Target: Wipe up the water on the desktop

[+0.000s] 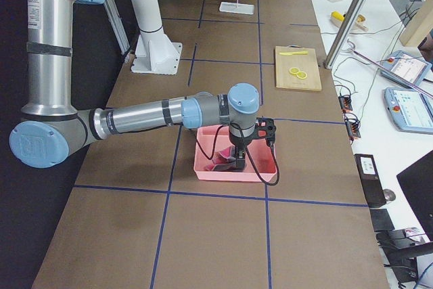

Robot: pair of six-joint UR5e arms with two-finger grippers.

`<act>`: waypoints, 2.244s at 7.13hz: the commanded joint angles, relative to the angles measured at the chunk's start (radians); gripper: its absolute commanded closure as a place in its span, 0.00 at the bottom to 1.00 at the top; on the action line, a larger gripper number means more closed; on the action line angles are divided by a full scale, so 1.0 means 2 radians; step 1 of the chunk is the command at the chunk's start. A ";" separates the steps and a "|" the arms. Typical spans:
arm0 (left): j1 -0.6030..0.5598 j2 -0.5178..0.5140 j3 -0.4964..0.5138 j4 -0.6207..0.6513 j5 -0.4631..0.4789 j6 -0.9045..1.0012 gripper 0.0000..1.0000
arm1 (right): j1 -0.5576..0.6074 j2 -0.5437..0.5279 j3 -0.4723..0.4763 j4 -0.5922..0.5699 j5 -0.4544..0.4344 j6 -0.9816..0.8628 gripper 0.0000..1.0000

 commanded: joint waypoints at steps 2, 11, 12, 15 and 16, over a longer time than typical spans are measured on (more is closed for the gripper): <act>-0.116 0.003 0.056 0.123 -0.060 0.224 0.00 | 0.018 0.002 -0.022 -0.001 -0.004 -0.041 0.00; -0.146 0.016 0.126 0.127 -0.076 0.278 0.00 | 0.020 0.005 -0.031 -0.001 -0.010 -0.055 0.00; -0.146 0.016 0.126 0.127 -0.047 0.278 0.00 | 0.021 0.005 -0.031 0.000 -0.010 -0.055 0.00; -0.147 0.023 0.123 0.124 -0.050 0.278 0.00 | 0.021 0.005 -0.031 0.002 -0.010 -0.055 0.00; -0.147 0.023 0.122 0.127 -0.053 0.279 0.00 | 0.021 0.005 -0.031 0.002 -0.010 -0.055 0.00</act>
